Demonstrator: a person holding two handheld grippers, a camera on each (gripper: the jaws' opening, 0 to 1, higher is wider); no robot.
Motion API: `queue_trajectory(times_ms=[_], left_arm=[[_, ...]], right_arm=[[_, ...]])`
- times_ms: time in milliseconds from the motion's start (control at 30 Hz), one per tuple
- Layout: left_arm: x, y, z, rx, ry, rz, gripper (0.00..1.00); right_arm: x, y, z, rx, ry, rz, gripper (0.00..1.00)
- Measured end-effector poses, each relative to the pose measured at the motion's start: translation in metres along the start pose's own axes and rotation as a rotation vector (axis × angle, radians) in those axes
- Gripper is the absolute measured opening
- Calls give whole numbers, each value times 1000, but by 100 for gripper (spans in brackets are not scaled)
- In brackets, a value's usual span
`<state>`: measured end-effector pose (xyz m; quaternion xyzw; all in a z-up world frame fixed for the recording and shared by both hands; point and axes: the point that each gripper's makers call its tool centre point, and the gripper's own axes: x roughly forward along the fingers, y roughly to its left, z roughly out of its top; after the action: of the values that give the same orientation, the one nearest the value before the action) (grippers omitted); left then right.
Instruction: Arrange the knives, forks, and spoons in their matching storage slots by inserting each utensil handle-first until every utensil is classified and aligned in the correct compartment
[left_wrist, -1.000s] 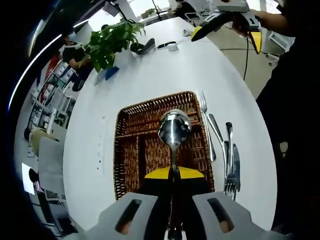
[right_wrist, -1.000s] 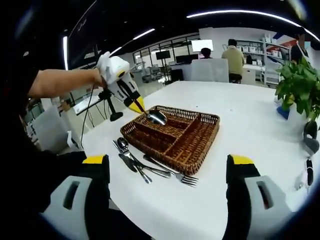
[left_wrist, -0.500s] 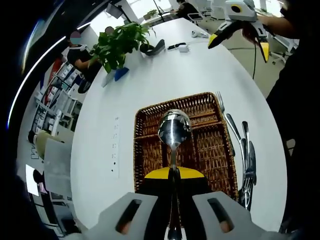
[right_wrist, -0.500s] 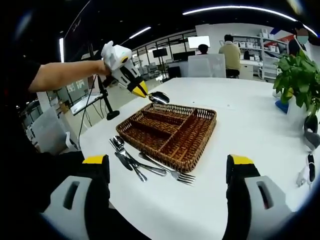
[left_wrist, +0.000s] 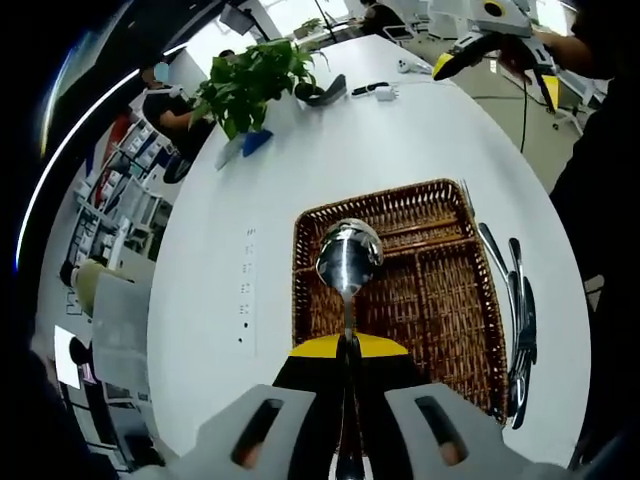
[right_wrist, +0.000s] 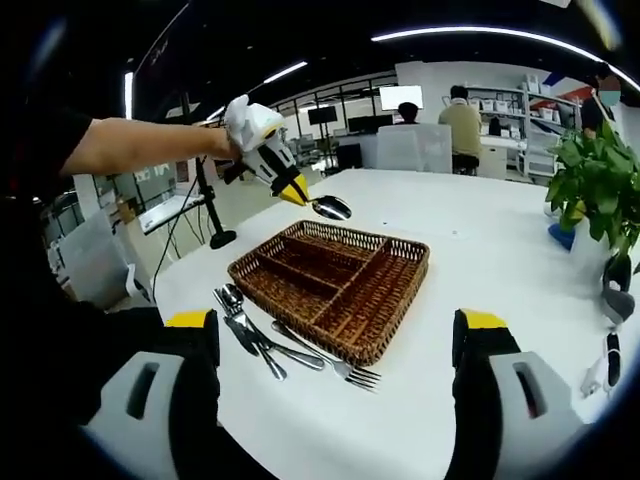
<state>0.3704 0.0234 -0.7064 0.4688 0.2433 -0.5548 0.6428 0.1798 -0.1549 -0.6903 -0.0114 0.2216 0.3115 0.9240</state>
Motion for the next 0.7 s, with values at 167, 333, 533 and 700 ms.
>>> queue_trajectory(times_ms=[167,333,533,700], left_arm=[[4,18,-4,-15,1,18,1],[3,33,-10,1,11,25,1],[-1,52,-11,-6,5,42,1],[0,55,-12,-8,8,45,1]], right_arm=[[4,0,-3,0,6,6,100],[5,0,-4,6,8,11,100],[5,-2,-6,15,15,5,100],[7,-2,-5,15,13,6,100]])
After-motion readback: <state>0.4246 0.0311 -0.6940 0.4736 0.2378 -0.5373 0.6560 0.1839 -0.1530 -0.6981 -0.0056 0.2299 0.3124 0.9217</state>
